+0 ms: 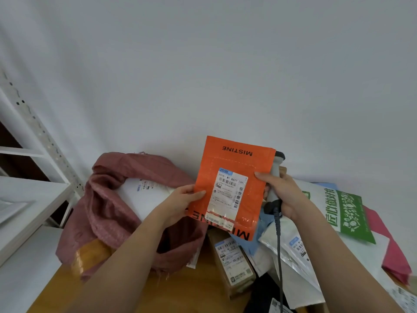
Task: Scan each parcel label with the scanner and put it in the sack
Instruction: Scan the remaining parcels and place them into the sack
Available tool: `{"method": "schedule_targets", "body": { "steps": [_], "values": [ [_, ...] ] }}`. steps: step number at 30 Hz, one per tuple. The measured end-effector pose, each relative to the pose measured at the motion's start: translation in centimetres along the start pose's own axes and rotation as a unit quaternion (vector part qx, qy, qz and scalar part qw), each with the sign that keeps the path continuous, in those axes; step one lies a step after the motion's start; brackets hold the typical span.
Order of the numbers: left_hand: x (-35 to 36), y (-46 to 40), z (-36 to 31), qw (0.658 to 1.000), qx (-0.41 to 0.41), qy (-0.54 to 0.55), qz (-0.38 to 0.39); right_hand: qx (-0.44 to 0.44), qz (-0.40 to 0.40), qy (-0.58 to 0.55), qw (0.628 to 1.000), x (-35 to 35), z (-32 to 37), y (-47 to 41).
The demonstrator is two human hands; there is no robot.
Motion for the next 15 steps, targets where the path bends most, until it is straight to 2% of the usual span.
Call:
{"method": "schedule_targets", "body": {
  "steps": [6,10,15],
  "values": [
    [-3.3,0.8,-0.5,0.979,0.069,0.119,-0.152,-0.003,-0.062,0.017,0.998,-0.8,0.7,0.4],
    [-4.8,1.2,0.0,0.953,0.089,0.17,-0.233,-0.003,0.01,0.088,0.996,1.1,1.5,1.1],
    [-5.1,1.4,1.0,0.935,0.071,0.202,-0.284,-0.019,0.124,0.183,0.975,4.9,2.1,2.4]
  ]
}}
Point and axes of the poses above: each hand's wrist, its own y-axis away from the middle knuckle, its own x-axis out of the palm, z = x × y, the point moved 8 cm from there along -y, towards the middle knuckle, and after that the axes turned 9 degrees about z, right-handed, at the moved point
